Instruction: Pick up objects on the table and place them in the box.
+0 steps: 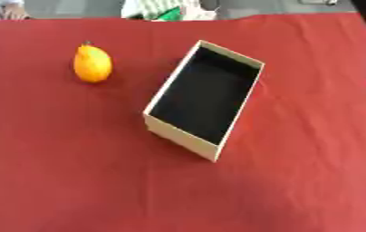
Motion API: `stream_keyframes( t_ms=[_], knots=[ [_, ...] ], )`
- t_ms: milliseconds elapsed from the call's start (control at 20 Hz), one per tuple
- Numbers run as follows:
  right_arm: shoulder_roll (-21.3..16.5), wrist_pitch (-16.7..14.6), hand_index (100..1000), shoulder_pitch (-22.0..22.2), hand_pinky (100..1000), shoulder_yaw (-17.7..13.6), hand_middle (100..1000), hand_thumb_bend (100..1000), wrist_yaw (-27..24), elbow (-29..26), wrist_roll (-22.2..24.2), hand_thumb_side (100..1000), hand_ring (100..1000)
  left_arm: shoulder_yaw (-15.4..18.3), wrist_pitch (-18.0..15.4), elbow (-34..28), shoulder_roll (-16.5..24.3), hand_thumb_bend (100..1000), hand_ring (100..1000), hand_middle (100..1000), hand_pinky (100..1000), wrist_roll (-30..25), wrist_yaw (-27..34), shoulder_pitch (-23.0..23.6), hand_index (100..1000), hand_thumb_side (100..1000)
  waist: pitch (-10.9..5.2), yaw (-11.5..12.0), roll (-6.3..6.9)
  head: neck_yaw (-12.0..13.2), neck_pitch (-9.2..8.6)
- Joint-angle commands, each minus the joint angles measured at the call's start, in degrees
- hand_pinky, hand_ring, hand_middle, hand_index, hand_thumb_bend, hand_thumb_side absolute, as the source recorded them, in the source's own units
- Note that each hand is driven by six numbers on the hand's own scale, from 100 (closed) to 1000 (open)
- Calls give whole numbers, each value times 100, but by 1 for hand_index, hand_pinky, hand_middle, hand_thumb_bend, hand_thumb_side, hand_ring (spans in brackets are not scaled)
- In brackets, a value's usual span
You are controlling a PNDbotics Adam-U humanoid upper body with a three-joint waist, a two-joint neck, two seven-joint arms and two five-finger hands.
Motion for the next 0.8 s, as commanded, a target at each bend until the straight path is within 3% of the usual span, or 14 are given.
stream_keyframes(
  t_ms=[50, 200, 350, 550, 800],
  knots=[
    [-89, -1, 920, -61, 925, -35, 778, 100, 4, -114, 18, 737, 818, -73, 289, -101, 390, 367, 644, 687, 462, -273, -120, -230, 856, 610, -117, 2, 4, 4, -11],
    [-73, -5, 920, -62, 925, -9, 778, 100, 6, -114, 52, 737, 819, -294, 954, 234, 833, 358, 639, 689, 458, -981, -351, -698, 849, 621, -154, 0, 17, -8, -1],
    [-57, -4, 920, -50, 925, 6, 778, 100, 3, -114, 73, 737, 819, -525, 1330, 1034, 1198, 354, 638, 690, 457, -1587, -692, -1328, 845, 630, -186, -18, 26, 1, -14],
    [-52, 5, 919, -63, 925, 33, 778, 100, -2, -114, 110, 737, 819, -885, 1500, 2294, 1425, 345, 645, 696, 464, -2215, -1152, -2128, 840, 643, -216, -43, 33, 2, 24],
    [-26, 15, 919, -63, 925, 55, 777, 100, -12, -114, 142, 737, 819, -1287, 1430, 3728, 1358, 307, 651, 700, 470, -3232, -1693, -3005, 838, 682, -247, -51, 24, 14, 63]
  ],
)
